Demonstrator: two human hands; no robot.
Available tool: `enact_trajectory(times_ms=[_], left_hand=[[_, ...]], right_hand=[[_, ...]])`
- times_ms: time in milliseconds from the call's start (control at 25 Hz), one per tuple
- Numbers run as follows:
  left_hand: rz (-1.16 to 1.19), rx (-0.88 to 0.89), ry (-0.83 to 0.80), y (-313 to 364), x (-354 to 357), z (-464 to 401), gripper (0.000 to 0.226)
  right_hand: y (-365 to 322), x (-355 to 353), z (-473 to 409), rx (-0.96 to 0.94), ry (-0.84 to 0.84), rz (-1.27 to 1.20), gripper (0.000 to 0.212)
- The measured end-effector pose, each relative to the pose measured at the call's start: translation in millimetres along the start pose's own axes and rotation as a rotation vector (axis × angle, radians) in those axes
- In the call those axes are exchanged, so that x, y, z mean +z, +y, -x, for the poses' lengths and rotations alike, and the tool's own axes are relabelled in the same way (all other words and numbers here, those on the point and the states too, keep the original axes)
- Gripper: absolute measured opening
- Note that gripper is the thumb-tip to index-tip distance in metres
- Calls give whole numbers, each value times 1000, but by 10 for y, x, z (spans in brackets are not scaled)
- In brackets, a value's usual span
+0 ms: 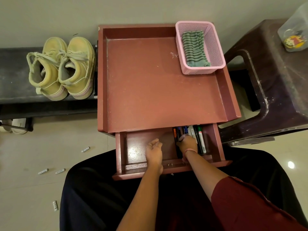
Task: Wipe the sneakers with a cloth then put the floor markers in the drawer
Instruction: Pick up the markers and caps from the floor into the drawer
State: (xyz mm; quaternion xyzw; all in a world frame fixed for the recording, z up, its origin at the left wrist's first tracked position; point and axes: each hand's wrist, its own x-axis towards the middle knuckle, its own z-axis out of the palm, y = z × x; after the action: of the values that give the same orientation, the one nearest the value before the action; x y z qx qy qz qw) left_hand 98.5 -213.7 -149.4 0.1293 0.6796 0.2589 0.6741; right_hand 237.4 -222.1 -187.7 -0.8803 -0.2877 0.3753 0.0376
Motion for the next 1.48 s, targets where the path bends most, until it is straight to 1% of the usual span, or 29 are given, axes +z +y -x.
enact_trajectory(times_ms=[80,200,280,400,520,640,800,1000,1200,1240,1320,1400,1480], left_hand=[[3,4,-3,2,-2,0,17],[-1,1,-7,11,-10,12,19],[-6,-7,-12,28,-12,28,20],[-1,-13,-19,41,-9,49,20],[4,-21,-24,55,-3,76,18],[19,-24,-25,75,-8,92,18],[46,-22,-31,88,-21,141,21],[88,-21,-25,142,-106,228,23],[111,-56,-7,302,-361,422,23],[107,-62,-8,339,-423,457,24],[114,-57,-42,443,-553,544,35],[158,-47,-70,599,-679,672,40],[274,-10,-67,785,-844,853,40]], right_hand=[[10,-1,-23,-11,-46,5,21],[37,48,-6,-32,0,30,15],[33,79,19,-60,9,70,19],[21,115,43,-117,-42,173,26],[20,108,62,-68,-45,254,24],[50,78,47,19,-11,260,28],[55,41,51,78,-22,247,30],[-9,-34,162,70,-39,238,27],[-208,-175,443,7,-10,166,20],[-258,-215,506,-10,-7,141,18],[-389,-319,670,-58,0,84,15],[-555,-444,846,-120,1,22,13],[-777,-556,1081,-192,-16,-50,14]])
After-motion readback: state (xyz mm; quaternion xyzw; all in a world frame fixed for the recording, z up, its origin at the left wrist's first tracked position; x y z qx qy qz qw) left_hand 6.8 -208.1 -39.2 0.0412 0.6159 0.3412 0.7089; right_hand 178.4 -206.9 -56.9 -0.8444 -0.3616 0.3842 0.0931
